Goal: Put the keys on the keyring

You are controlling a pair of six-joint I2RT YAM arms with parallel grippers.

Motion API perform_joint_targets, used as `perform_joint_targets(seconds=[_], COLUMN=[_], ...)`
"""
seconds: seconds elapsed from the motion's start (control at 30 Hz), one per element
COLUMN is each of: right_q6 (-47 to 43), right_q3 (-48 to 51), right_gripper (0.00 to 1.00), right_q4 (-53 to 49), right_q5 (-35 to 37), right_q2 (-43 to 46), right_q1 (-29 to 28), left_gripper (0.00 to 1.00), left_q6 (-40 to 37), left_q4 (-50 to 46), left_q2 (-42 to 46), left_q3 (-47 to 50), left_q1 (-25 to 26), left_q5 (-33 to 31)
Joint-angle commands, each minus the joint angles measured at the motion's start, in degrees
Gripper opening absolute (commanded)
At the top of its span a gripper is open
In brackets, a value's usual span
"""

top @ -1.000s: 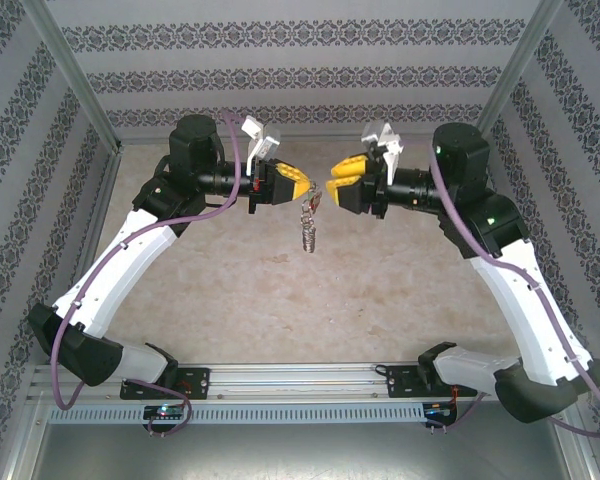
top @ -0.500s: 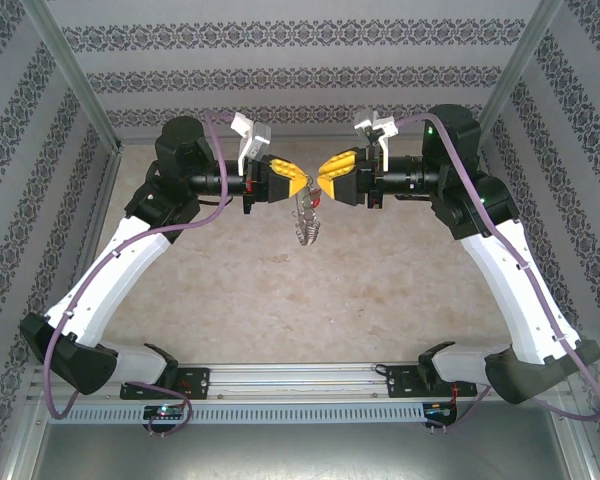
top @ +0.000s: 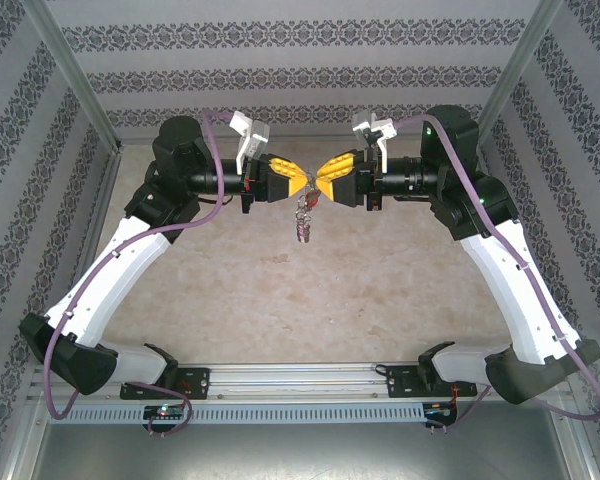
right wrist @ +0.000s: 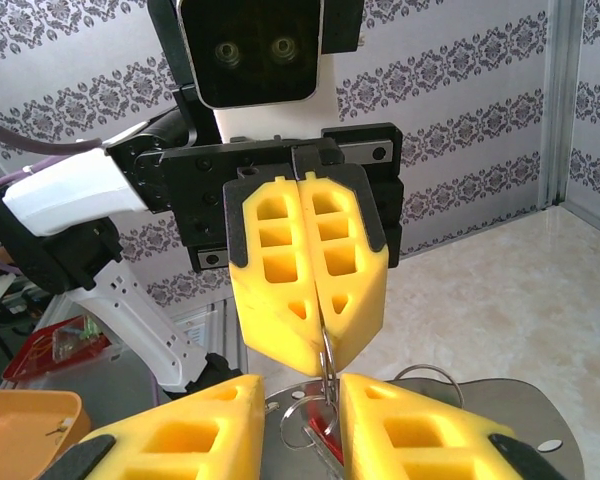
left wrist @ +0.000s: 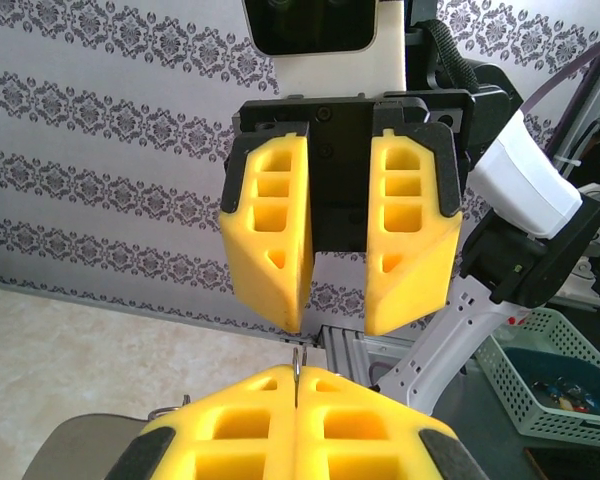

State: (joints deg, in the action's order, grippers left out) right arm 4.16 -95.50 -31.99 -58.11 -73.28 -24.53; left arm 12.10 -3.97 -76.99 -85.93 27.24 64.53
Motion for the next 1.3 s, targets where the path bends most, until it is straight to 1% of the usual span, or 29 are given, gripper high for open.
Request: perform_joint_targets(seconds=[0.0, 0.33, 0.57, 0.9, 0.93, 1.0, 1.17, 1.27], right_q6=[-1.17, -1.50, -1.64, -1.78, -1.72, -1.72, -2.44, -3.26], right_q3=[0.42, 0.67, 0.76, 0.60, 0.50, 0.33, 0.32, 0.23], right_gripper=[0.26, 0.29, 0.28, 0.27, 0.25, 0.19, 0.00, 0.00], right_q4=[0.41, 0.53, 1.04, 1.58, 1.64, 1.65, 1.31, 0.79], right_q5=[-0.19, -0.44, 1.54, 2.58, 2.39, 1.91, 1.59, 1.76], right_q2=[0.29, -0.38, -0.54, -1.69, -1.90, -2.04, -2.22, -2.05], right_q1=[-0.70, -2.07, -2.45, -2.89, -2.87, -2.89, -2.89, -2.82], left_gripper=[0.00, 0.00, 0.00, 0.00, 0.00, 0.00, 0.00, 0.00], left_q6=[1.97, 2.56, 2.95, 2.91, 2.83, 2.44, 2.03, 2.10], left_q4=[4.76, 4.96, 5.37, 5.03, 5.02, 4.87, 5.19, 5.53], left_q2=[0.33, 0.01, -0.43, -0.39, -0.40, -0.31, -0.55, -0.92], left_q3=[-1.74, -1.91, -2.52, -2.95, -2.95, -2.96, -3.01, -3.25], left_q1=[-0.49, -0.40, -0.42, -0.36, -0.40, -0.41, -0.36, -0.42], left_q5=[2.15, 2.21, 3.06, 3.67, 3.58, 3.23, 2.43, 2.25])
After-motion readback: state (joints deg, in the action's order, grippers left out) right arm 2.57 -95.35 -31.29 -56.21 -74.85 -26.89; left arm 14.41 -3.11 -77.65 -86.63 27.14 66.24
